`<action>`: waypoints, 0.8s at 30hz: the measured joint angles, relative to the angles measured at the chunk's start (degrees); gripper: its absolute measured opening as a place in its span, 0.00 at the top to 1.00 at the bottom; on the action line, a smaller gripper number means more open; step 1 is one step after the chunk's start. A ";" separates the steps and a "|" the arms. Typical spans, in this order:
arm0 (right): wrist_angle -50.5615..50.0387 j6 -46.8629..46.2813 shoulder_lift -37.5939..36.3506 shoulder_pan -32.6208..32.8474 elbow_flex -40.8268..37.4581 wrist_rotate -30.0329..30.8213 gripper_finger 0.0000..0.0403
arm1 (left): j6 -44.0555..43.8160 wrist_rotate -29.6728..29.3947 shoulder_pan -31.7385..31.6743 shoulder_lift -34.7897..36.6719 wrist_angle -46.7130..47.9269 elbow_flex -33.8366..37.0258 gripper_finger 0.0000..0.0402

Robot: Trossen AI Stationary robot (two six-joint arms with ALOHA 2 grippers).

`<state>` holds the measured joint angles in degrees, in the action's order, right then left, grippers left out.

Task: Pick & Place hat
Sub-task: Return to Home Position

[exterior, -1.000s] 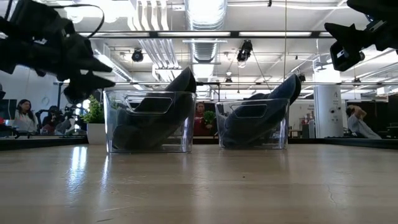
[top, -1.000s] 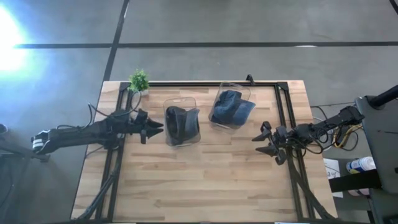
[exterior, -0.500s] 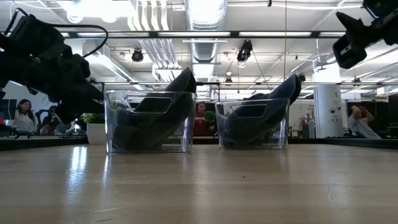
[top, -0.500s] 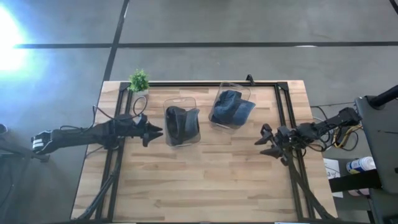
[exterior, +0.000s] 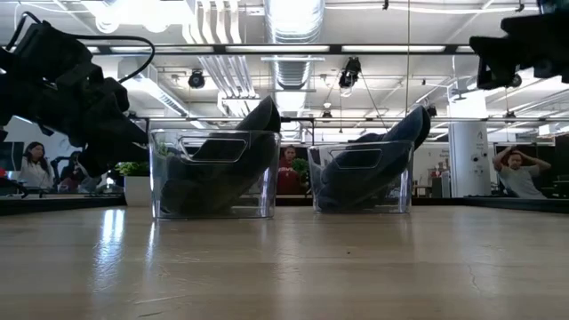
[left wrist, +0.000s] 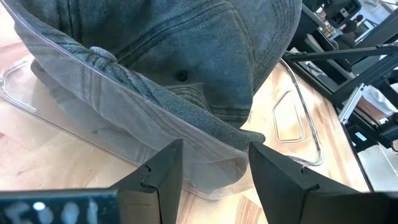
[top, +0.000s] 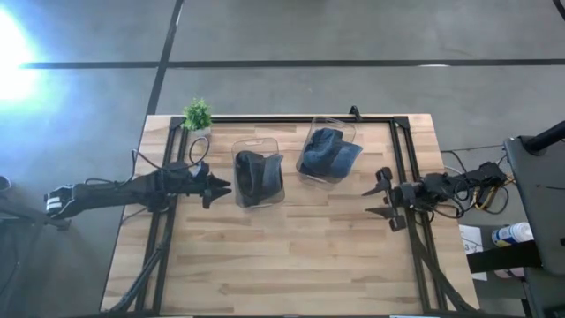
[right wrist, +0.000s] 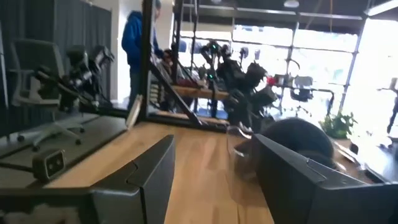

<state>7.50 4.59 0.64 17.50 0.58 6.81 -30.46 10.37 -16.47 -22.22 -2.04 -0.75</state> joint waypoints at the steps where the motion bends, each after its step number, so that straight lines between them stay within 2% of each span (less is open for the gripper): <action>1: -1.37 -0.49 -0.73 -0.48 0.00 0.00 0.49 | 0.02 0.00 0.00 0.00 0.00 0.00 0.56; 24: -4.33 -4.62 2.65 -2.14 -0.04 -0.81 0.49 | 0.02 0.04 0.00 0.00 -0.07 0.02 0.56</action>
<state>3.16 -0.03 3.29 15.35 0.54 6.00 -30.44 10.41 -16.47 -22.22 -2.11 -0.73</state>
